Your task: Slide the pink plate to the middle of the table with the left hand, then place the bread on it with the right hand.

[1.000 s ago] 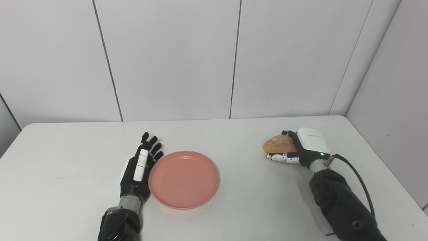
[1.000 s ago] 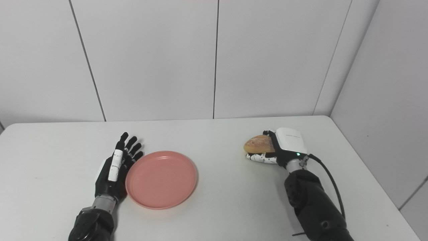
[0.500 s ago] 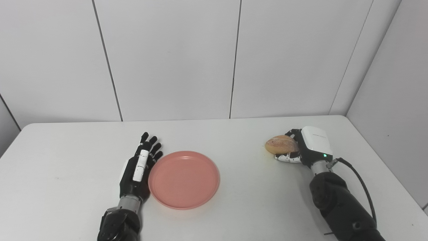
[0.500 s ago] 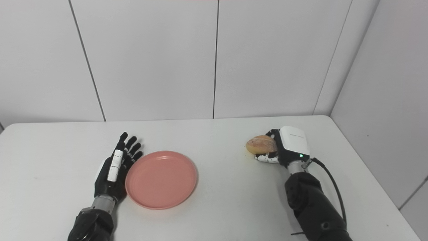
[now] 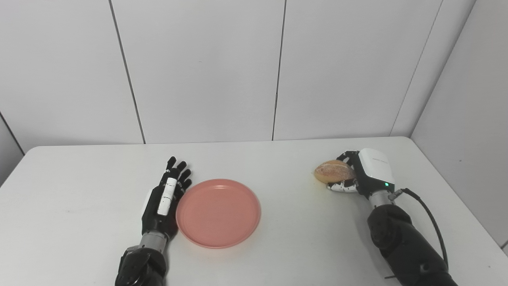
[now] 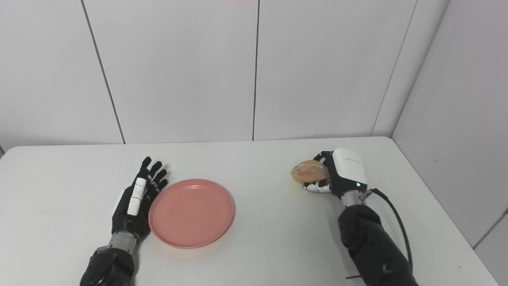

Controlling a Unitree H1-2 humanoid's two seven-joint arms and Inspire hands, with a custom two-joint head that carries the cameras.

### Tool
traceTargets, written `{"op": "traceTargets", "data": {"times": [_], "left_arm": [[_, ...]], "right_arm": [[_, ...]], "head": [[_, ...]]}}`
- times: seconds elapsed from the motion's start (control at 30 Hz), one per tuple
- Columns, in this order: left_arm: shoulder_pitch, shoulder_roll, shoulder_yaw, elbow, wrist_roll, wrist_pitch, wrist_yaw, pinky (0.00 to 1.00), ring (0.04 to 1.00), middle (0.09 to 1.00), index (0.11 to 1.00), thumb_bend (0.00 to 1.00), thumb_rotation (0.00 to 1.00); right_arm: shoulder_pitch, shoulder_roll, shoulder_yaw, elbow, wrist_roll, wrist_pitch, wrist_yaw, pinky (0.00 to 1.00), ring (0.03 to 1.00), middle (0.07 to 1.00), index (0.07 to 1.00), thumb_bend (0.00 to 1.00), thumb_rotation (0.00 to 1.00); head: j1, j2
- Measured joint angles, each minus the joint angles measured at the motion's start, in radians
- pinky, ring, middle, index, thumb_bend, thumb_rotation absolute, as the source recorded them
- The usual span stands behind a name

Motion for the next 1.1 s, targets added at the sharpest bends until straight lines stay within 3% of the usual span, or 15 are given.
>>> {"op": "traceTargets", "data": {"times": [0.47, 0.63, 0.67, 0.8, 0.87, 1.1], "left_arm": [[0.001, 0.004, -0.009, -0.006, 0.0, 0.014, 0.0, 0.95, 0.95, 0.949, 1.0, 0.91, 0.68], [0.001, 0.004, -0.016, -0.005, 0.002, 0.014, 0.0, 0.92, 0.934, 0.942, 1.0, 0.92, 0.69], [0.001, 0.004, -0.019, -0.005, 0.004, 0.014, 0.0, 0.91, 0.927, 0.938, 1.0, 0.91, 0.69], [0.001, 0.001, -0.03, -0.002, 0.031, 0.005, 0.013, 0.88, 0.912, 0.932, 1.0, 0.88, 0.71], [0.001, -0.005, -0.035, -0.002, 0.041, 0.003, 0.016, 0.88, 0.909, 0.931, 1.0, 0.87, 0.71], [0.004, -0.033, -0.042, -0.003, 0.068, -0.003, 0.042, 0.86, 0.899, 0.918, 1.0, 0.84, 0.72]], "right_arm": [[0.015, 0.005, -0.005, -0.065, 0.073, -0.049, -0.002, 0.21, 0.274, 0.434, 0.525, 0.51, 0.0], [0.023, 0.009, -0.013, -0.13, 0.094, -0.065, -0.002, 0.21, 0.279, 0.432, 0.526, 0.51, 0.0], [0.024, 0.013, -0.02, -0.139, 0.107, -0.069, -0.002, 0.22, 0.286, 0.435, 0.525, 0.51, 0.0], [0.032, 0.034, -0.047, -0.2, 0.152, -0.109, -0.002, 0.24, 0.307, 0.441, 0.526, 0.51, 0.0], [0.034, 0.043, -0.057, -0.224, 0.164, -0.111, 0.003, 0.23, 0.3, 0.435, 0.529, 0.51, 0.0], [0.041, 0.064, -0.077, -0.325, 0.229, -0.111, 0.069, 0.23, 0.29, 0.433, 0.53, 0.51, 0.0]], "head": [[0.048, 0.012], [0.089, 0.006], [0.136, -0.006], [0.172, -0.014], [0.228, -0.015], [0.273, -0.008]]}}
